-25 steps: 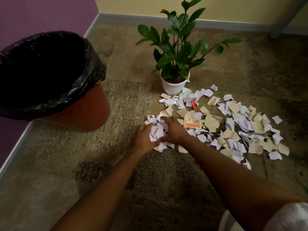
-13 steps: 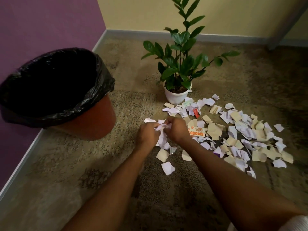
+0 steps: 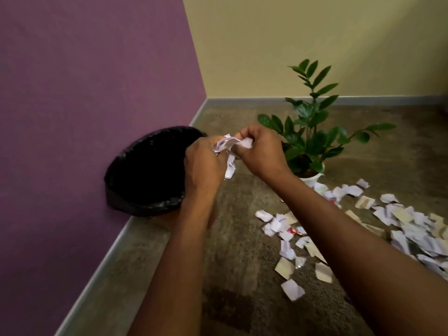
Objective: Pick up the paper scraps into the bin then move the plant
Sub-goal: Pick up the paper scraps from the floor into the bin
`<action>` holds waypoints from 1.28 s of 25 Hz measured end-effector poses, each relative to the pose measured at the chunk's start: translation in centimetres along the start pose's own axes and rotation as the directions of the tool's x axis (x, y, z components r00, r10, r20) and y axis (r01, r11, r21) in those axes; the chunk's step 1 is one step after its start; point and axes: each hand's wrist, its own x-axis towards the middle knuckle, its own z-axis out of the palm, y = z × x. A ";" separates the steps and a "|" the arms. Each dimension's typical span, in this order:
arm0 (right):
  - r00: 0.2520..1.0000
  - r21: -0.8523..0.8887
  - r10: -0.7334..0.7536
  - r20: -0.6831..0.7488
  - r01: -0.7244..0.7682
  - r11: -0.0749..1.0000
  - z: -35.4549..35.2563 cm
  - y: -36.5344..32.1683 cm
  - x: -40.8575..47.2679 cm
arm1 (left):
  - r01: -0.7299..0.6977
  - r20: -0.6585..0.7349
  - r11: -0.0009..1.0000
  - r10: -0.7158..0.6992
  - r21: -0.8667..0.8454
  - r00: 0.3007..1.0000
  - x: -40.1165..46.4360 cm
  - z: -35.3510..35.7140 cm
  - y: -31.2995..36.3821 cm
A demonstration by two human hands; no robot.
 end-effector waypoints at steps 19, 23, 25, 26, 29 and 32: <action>0.910 0.208 0.092 0.404 -0.189 0.960 7.7 -2.1 1.0 | 0.288 -0.081 0.957 -0.285 0.025 0.955 0.5 -5.7 -4.9; 0.932 0.382 0.151 0.328 -0.277 0.881 2.9 -0.9 -0.2 | 0.109 -0.075 0.994 -0.110 -0.018 0.991 -1.1 -2.2 -2.1; 0.943 0.362 0.141 0.300 -0.249 0.898 0.5 0.7 -1.1 | 0.052 -0.002 0.997 -0.052 -0.058 0.999 -2.3 0.6 -0.8; 0.948 0.326 0.150 0.279 -0.241 0.914 -0.5 1.7 -1.6 | 0.035 0.039 0.997 -0.032 -0.068 0.999 -2.8 2.3 -0.3; 0.942 0.173 0.263 0.208 -0.300 0.938 -3.1 5.8 -2.4 | -0.014 0.165 0.999 0.020 -0.033 0.986 -4.1 7.4 0.8; 0.907 0.027 0.388 0.166 -0.397 0.917 -5.5 10.9 -3.1 | -0.017 0.373 1.000 0.018 -0.007 0.927 -5.0 12.2 0.7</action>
